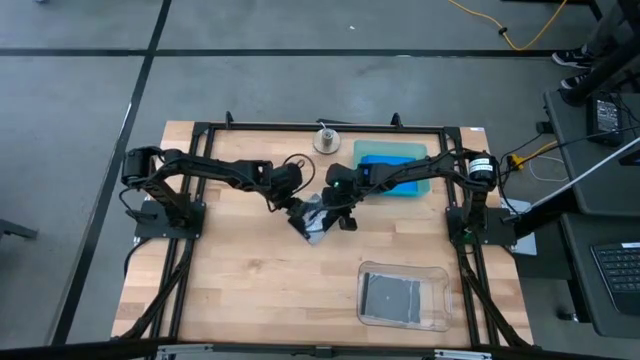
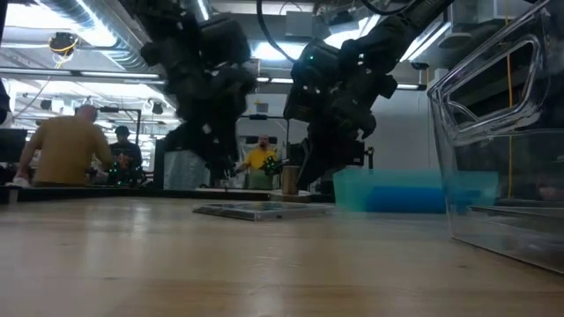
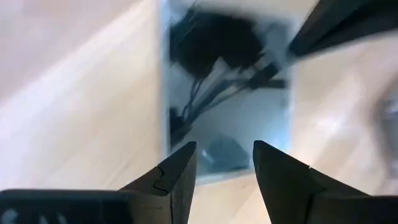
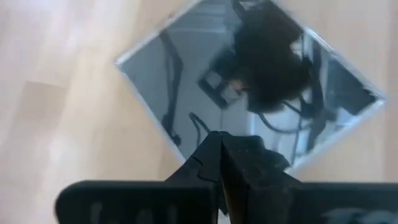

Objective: Pick & place jewel cases by type
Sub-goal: Put the black CD case into the transparent bin

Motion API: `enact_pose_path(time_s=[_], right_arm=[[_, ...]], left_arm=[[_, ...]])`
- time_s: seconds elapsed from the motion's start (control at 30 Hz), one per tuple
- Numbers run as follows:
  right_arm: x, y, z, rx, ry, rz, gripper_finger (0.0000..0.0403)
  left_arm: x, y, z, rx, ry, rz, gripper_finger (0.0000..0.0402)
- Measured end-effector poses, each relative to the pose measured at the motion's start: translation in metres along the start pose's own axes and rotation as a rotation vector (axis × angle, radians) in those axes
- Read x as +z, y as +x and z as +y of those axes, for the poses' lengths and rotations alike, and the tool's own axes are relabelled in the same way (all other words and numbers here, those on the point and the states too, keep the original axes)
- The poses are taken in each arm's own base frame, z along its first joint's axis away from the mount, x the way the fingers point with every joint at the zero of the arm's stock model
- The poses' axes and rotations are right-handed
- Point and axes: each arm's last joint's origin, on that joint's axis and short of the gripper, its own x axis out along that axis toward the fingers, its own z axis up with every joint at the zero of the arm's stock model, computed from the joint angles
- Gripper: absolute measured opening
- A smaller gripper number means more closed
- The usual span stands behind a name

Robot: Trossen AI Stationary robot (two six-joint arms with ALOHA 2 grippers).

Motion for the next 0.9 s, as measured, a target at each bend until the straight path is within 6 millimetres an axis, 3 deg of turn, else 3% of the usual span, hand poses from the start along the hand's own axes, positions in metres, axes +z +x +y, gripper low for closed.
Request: enact_pose_path(time_s=[0.23, 0.43, 0.63, 0.9], right_arm=[[-0.002, -0.003, -0.012, -0.118, 0.017, 0.026, 0.0010], [-0.018, 0.005, -0.026, -0.161, 0.073, 0.129, 0.0010], [-0.024, 0.013, -0.029, -0.137, 0.063, 0.163, 0.0010], [-0.023, 0.013, -0.027, -0.068, 0.071, 0.130, 0.0010]], left_arm=[[-0.040, 0.018, 0.005, 0.012, -0.052, 0.106, 0.0151], [-0.056, 0.028, 0.008, -0.042, -0.134, 0.079, 0.0154], [-0.058, 0.034, 0.021, -0.036, -0.188, 0.005, 0.0155], [-0.040, 0.033, 0.042, 0.013, -0.211, -0.087, 0.0155]])
